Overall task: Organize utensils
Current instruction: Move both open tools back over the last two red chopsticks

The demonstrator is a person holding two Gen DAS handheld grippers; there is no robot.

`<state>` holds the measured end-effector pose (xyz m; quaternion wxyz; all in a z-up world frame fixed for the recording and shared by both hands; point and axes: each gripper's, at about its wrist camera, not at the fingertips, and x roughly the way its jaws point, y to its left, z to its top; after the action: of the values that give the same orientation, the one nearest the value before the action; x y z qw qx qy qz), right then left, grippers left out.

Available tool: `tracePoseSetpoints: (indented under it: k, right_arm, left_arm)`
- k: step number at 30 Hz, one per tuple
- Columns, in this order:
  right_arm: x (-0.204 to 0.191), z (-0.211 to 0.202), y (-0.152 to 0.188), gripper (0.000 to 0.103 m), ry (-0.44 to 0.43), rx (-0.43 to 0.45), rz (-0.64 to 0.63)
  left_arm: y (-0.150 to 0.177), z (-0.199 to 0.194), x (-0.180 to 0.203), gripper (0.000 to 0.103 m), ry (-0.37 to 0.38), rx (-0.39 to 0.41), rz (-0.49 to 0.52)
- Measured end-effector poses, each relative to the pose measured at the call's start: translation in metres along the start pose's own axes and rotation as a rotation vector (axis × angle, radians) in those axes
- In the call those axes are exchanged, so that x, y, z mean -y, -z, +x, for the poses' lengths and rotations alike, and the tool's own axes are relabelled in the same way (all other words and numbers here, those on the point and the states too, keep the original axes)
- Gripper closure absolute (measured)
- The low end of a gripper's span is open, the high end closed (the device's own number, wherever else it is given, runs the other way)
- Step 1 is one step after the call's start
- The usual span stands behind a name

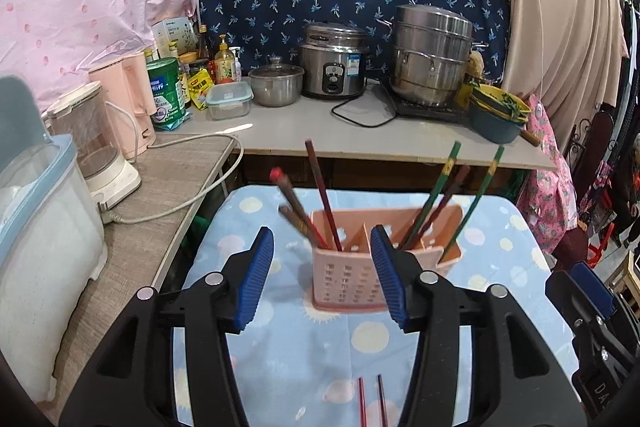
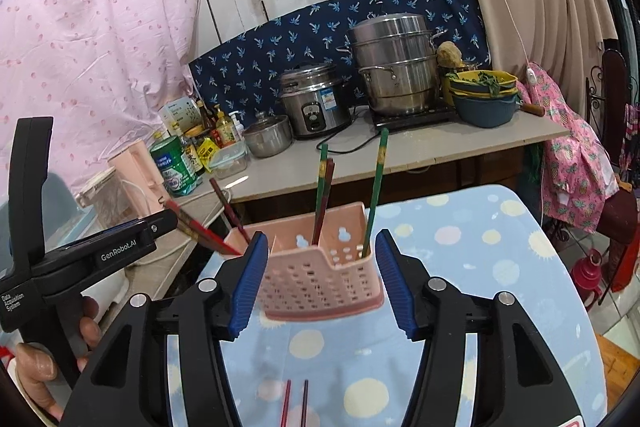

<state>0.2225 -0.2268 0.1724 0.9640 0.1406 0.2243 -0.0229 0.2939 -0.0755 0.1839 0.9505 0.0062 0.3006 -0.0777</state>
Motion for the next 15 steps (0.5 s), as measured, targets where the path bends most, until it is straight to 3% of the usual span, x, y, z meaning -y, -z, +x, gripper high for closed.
tracePoseSetpoints:
  k: [15]
  right_arm:
    - [0.004, -0.033, 0.114, 0.047, 0.055, -0.175, -0.049]
  left_arm:
    - [0.121, -0.012, -0.010, 0.043, -0.007, -0.156, 0.018]
